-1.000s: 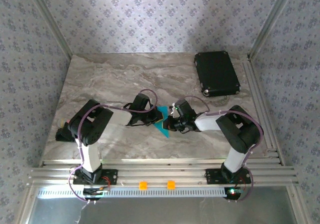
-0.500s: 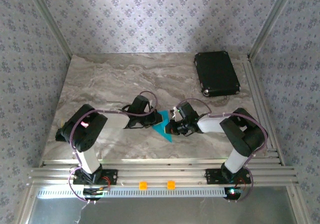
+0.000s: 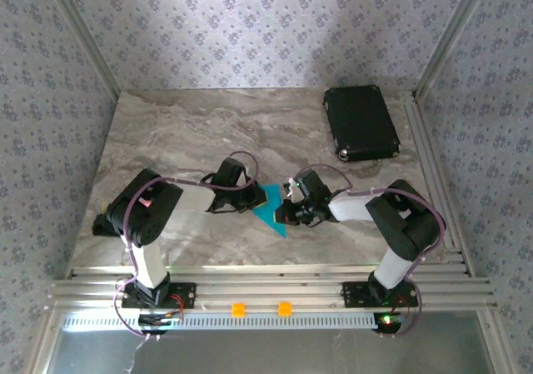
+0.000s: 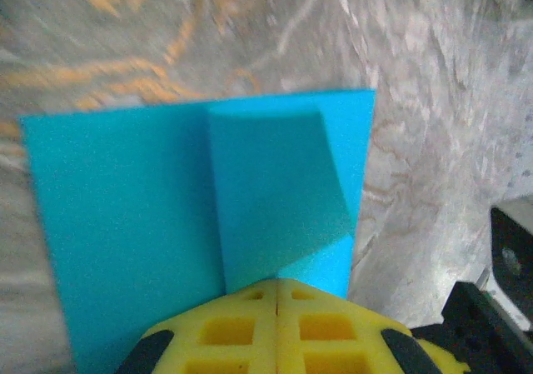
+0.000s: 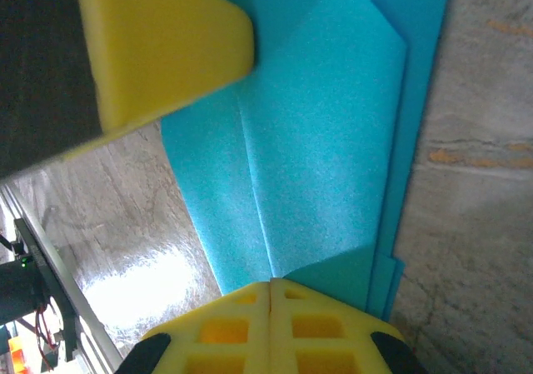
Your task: Fold a paper plane with a square sheet of paper (pick it up from the middle)
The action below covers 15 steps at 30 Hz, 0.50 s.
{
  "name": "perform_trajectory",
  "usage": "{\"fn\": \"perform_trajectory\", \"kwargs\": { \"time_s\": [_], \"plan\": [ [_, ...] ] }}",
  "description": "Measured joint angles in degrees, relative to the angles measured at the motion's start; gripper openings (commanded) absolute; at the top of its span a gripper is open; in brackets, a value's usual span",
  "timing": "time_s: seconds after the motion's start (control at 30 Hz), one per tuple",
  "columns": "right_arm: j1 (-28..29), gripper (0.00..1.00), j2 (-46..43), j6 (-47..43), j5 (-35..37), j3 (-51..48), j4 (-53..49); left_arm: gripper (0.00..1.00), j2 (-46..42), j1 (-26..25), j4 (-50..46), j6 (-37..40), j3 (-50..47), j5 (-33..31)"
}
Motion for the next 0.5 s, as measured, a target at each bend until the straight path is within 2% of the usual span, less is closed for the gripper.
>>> {"fn": "perform_trajectory", "kwargs": {
  "time_s": [0.33, 0.5],
  "plan": [
    [-0.31, 0.0, 0.09, 0.0, -0.42, -1.2, 2.58, 0.06, 3.43, 4.92, -4.09, 0.26, 5.7, 1.33],
    [-0.63, 0.0, 0.09, 0.0, -0.87, -1.88, 3.63, 0.06, 3.72, 7.41, -5.09, 0.66, 6.88, -0.04]
  ]
}}
